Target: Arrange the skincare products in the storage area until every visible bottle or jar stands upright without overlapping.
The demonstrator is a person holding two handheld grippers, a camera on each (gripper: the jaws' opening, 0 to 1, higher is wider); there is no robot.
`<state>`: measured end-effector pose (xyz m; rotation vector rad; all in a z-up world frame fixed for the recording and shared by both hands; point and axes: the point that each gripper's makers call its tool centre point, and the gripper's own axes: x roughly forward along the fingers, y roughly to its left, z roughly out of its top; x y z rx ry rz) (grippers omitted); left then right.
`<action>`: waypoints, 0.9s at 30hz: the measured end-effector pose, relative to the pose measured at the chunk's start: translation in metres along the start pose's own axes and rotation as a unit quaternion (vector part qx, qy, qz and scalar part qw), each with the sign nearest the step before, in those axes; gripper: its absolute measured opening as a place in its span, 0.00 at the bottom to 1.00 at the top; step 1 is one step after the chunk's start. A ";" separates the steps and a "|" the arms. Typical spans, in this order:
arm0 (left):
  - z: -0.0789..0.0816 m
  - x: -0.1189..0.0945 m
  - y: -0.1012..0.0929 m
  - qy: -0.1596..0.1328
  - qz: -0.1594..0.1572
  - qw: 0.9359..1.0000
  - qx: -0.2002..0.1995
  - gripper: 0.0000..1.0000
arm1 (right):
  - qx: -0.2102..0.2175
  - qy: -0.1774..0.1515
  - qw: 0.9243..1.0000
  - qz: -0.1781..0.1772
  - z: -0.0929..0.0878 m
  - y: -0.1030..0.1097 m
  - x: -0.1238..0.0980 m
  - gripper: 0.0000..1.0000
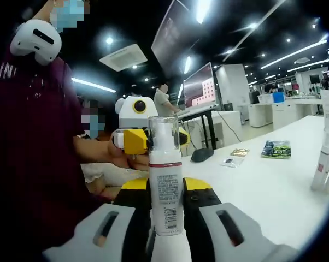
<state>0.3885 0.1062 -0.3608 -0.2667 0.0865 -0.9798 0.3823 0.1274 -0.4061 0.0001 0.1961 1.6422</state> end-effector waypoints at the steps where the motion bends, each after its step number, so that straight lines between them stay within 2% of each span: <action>1: 0.000 -0.001 0.003 0.002 0.008 1.000 0.004 0.18 | -0.003 0.005 1.000 -0.011 0.000 -0.002 0.001 0.21; 3: 0.000 -0.001 0.008 0.007 0.026 0.999 0.016 0.17 | -0.003 0.012 0.999 -0.043 0.000 -0.011 0.002 0.23; 4: 0.000 -0.001 0.009 0.008 0.030 0.999 0.019 0.17 | -0.003 0.014 0.999 -0.048 0.000 -0.012 0.002 0.23; 7: 0.002 -0.002 0.015 0.010 0.051 0.998 0.031 0.16 | 0.019 0.019 0.995 -0.095 -0.002 -0.024 0.003 0.25; 9: 0.002 -0.003 0.022 0.009 0.068 0.997 0.034 0.16 | 0.003 0.012 0.994 -0.111 0.002 -0.023 0.005 0.26; 13: 0.002 -0.004 0.029 0.011 0.094 0.995 0.042 0.17 | 0.005 0.032 0.988 -0.152 -0.005 -0.027 0.007 0.34; 14: 0.002 -0.004 0.032 0.008 0.103 0.994 0.039 0.17 | 0.000 0.042 0.985 -0.170 -0.008 -0.030 0.006 0.33; 16: 0.001 -0.004 0.036 0.009 0.115 0.993 0.036 0.17 | -0.010 0.046 0.982 -0.182 -0.008 -0.029 0.009 0.33; 19: -0.001 -0.002 0.038 0.010 0.123 0.992 0.038 0.17 | -0.024 0.065 0.971 -0.229 -0.010 -0.036 0.007 0.32; 21: -0.007 0.000 0.040 0.028 0.128 0.990 0.050 0.17 | -0.037 0.075 0.962 -0.260 -0.011 -0.040 0.006 0.30; 22: -0.008 0.001 0.040 0.032 0.126 0.990 0.051 0.17 | -0.040 0.076 0.962 -0.259 -0.011 -0.038 0.008 0.30; 23: -0.009 0.001 0.039 0.035 0.126 0.990 0.058 0.17 | -0.047 0.080 0.959 -0.269 -0.011 -0.039 0.007 0.28; 26: -0.012 0.003 0.039 0.046 0.126 0.988 0.070 0.17 | -0.035 0.093 0.959 -0.264 -0.017 -0.037 0.009 0.21; 27: -0.013 0.004 0.038 0.051 0.125 0.988 0.079 0.17 | -0.042 0.094 0.956 -0.276 -0.018 -0.040 0.005 0.21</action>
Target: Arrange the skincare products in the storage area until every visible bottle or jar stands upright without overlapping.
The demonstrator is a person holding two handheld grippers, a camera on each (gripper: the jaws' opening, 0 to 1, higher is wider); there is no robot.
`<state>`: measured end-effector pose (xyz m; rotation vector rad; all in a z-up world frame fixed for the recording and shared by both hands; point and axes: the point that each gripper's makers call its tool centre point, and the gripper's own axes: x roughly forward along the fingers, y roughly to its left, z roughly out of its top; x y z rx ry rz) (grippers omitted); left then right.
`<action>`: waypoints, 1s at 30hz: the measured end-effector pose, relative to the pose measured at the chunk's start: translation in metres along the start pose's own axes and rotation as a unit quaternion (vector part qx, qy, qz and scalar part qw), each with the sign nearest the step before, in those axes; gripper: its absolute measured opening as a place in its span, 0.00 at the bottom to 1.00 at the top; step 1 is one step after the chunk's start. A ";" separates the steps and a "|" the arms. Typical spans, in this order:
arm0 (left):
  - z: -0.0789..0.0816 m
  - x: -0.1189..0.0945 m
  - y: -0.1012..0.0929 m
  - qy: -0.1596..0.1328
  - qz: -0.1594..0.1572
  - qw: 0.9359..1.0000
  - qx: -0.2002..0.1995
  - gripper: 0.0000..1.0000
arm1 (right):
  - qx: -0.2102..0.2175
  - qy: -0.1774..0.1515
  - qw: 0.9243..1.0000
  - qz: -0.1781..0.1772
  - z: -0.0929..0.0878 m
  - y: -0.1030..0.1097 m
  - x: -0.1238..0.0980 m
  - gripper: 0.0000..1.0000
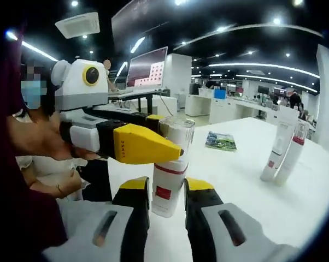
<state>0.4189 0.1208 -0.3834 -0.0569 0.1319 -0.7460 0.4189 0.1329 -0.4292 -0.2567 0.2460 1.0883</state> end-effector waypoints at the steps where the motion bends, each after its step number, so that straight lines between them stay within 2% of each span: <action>1: -0.001 0.002 -0.001 0.001 0.000 1.000 0.003 0.17 | 0.003 0.000 1.000 0.001 -0.001 0.000 0.000 0.21; 4: -0.004 0.002 -0.002 0.002 -0.002 1.000 0.005 0.17 | 0.041 0.007 0.999 0.007 -0.005 0.000 -0.002 0.19; 8: -0.002 0.004 -0.001 -0.009 0.003 1.000 0.006 0.18 | 0.036 0.004 0.999 -0.006 -0.006 -0.005 -0.004 0.18; 11: -0.005 0.006 0.002 0.000 0.010 1.000 0.011 0.20 | 0.036 0.009 0.999 -0.017 -0.010 -0.009 -0.003 0.17; 13: -0.006 0.005 0.005 0.003 0.019 1.000 0.020 0.24 | 0.040 0.009 0.999 -0.022 -0.011 -0.012 -0.003 0.17; 14: -0.006 0.004 0.007 0.001 0.024 1.000 0.018 0.31 | 0.045 0.008 0.999 -0.027 -0.012 -0.015 -0.003 0.17; 15: -0.006 0.003 0.009 -0.001 0.029 0.999 0.016 0.36 | 0.054 0.004 0.997 -0.046 -0.014 -0.026 -0.004 0.17; 17: -0.006 0.001 0.011 -0.004 0.035 0.999 0.014 0.43 | 0.064 0.005 0.996 -0.057 -0.016 -0.034 -0.005 0.17; 18: -0.007 -0.002 0.014 -0.005 0.041 0.999 0.011 0.43 | 0.073 0.001 0.994 -0.077 -0.016 -0.048 -0.007 0.17; 20: -0.009 -0.005 0.016 -0.005 0.045 0.999 0.008 0.44 | 0.081 -0.001 0.992 -0.095 -0.016 -0.063 -0.009 0.17; 24: -0.015 -0.013 0.018 -0.003 0.056 0.998 0.005 0.45 | 0.091 -0.001 0.984 -0.150 -0.017 -0.110 -0.013 0.17; 30: -0.017 -0.018 0.020 -0.007 0.066 0.998 -0.008 0.45 | 0.105 -0.007 0.976 -0.190 -0.018 -0.149 -0.012 0.17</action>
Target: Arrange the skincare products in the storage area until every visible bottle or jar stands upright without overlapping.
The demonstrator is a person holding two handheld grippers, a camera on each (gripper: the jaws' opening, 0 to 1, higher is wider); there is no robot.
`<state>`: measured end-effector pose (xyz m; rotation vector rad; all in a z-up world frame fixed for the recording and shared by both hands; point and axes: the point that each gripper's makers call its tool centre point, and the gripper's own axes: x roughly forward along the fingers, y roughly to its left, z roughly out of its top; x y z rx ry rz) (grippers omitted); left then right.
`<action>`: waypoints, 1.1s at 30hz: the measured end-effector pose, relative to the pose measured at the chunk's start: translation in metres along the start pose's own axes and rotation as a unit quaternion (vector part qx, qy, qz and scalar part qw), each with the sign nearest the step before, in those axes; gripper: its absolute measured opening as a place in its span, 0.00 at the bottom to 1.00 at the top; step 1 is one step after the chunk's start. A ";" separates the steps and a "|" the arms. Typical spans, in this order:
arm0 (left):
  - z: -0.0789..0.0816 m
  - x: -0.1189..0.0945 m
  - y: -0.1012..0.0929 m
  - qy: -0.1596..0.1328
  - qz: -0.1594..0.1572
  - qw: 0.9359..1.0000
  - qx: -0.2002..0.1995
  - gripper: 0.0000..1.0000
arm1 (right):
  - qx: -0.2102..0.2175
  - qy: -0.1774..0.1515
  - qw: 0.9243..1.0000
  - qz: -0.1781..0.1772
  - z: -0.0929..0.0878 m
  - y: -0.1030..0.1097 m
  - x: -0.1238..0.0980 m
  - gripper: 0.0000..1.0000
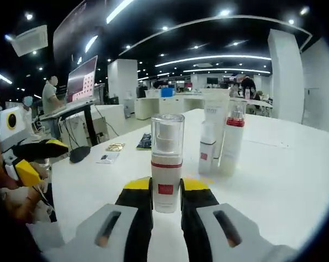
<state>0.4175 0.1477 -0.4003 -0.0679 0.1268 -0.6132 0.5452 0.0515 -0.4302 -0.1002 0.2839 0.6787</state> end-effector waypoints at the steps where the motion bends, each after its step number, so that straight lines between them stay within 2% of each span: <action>1: 0.000 0.000 0.000 -0.001 0.000 1.000 0.000 0.45 | 0.005 -0.002 1.000 -0.005 0.001 -0.004 0.002 0.17; 6: 0.000 -0.001 -0.001 0.000 -0.003 1.000 0.001 0.44 | 0.002 -0.012 1.000 -0.028 0.009 -0.022 0.013 0.17; 8: -0.001 -0.002 -0.003 0.001 -0.006 1.000 0.001 0.43 | 0.012 -0.020 0.999 -0.045 0.013 -0.036 0.019 0.17; 11: -0.002 -0.003 -0.002 0.002 -0.005 1.000 -0.001 0.43 | 0.002 -0.021 0.997 -0.068 0.012 -0.050 0.026 0.17; 15: 0.000 -0.005 -0.004 -0.007 -0.010 1.000 -0.012 0.43 | 0.002 -0.021 0.996 -0.090 0.006 -0.062 0.035 0.17; 26: 0.001 -0.010 0.007 -0.009 0.003 1.000 -0.022 0.43 | -0.014 -0.011 0.993 -0.119 -0.010 -0.081 0.055 0.17; 30: 0.003 -0.012 0.009 -0.019 0.008 0.999 -0.029 0.43 | 0.020 -0.015 0.991 -0.133 -0.018 -0.090 0.058 0.17; 33: 0.005 -0.013 0.011 -0.028 0.010 0.999 -0.035 0.43 | -0.015 -0.017 0.988 -0.152 -0.022 -0.096 0.058 0.17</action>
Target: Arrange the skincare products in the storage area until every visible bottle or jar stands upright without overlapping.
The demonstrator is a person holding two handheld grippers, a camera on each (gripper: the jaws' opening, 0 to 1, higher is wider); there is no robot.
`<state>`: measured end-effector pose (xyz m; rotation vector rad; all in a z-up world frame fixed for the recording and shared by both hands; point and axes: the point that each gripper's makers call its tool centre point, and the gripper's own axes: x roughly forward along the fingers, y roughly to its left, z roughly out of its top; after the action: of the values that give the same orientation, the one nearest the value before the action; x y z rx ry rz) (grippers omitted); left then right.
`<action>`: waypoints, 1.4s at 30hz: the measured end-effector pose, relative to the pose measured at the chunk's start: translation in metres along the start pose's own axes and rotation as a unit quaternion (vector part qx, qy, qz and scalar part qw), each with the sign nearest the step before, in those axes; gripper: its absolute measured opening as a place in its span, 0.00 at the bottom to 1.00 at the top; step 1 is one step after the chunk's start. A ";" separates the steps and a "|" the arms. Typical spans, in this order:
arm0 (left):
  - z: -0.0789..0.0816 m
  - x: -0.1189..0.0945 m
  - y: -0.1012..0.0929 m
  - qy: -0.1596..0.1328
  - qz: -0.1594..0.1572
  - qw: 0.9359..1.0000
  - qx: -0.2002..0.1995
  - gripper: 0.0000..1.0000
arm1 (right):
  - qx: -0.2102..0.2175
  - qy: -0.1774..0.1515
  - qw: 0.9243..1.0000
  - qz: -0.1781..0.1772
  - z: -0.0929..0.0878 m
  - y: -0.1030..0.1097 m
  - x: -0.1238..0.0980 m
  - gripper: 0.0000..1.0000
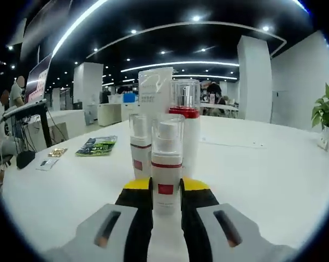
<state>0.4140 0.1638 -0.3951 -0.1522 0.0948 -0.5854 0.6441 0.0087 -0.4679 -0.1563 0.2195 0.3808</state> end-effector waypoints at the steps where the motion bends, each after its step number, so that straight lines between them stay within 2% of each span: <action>1: -0.001 0.000 0.001 -0.001 0.001 1.000 -0.004 0.43 | 0.008 0.004 1.000 -0.001 -0.006 0.002 0.001 0.17; 4: -0.003 0.000 0.001 0.002 0.002 1.000 -0.005 0.43 | 0.008 -0.012 1.000 -0.012 -0.001 0.000 0.006 0.17; 7: -0.004 0.000 0.001 0.005 0.002 1.000 -0.006 0.43 | 0.055 -0.017 0.998 -0.039 -0.003 -0.008 0.010 0.17; 9: -0.004 -0.001 0.002 0.005 0.003 1.000 -0.004 0.43 | 0.059 -0.019 0.997 -0.050 -0.003 -0.010 0.010 0.17; 13: -0.003 -0.003 0.004 0.003 0.007 1.000 -0.005 0.43 | 0.066 -0.007 0.996 -0.055 -0.011 -0.006 0.012 0.17; 16: -0.004 -0.007 0.007 0.003 0.011 1.000 -0.005 0.43 | 0.067 0.012 0.996 -0.050 -0.024 -0.001 0.012 0.17; 19: -0.006 -0.009 0.009 0.003 0.016 1.000 -0.011 0.42 | 0.066 0.010 0.997 -0.046 -0.021 -0.001 0.013 0.17; 22: -0.009 -0.009 0.009 0.009 0.016 1.000 -0.012 0.42 | 0.083 0.007 0.995 -0.048 -0.021 -0.004 0.014 0.17; 29: -0.009 -0.010 0.006 0.008 0.020 1.000 -0.010 0.42 | 0.084 0.024 0.996 -0.033 -0.027 0.005 0.013 0.18; 32: -0.014 -0.011 0.004 0.012 0.023 1.000 -0.017 0.42 | 0.071 0.028 0.997 -0.032 -0.029 0.006 0.012 0.26; 38: -0.019 -0.007 -0.001 0.021 0.018 0.999 -0.024 0.42 | 0.083 0.026 0.996 -0.015 -0.030 0.009 0.010 0.25; 42: -0.016 -0.003 -0.002 0.011 0.018 0.999 -0.034 0.42 | 0.073 0.018 0.997 -0.005 -0.028 0.014 0.008 0.25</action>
<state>0.4085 0.1623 -0.4102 -0.2088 0.1382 -0.5490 0.6407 0.0191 -0.4985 -0.0206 0.2819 0.3498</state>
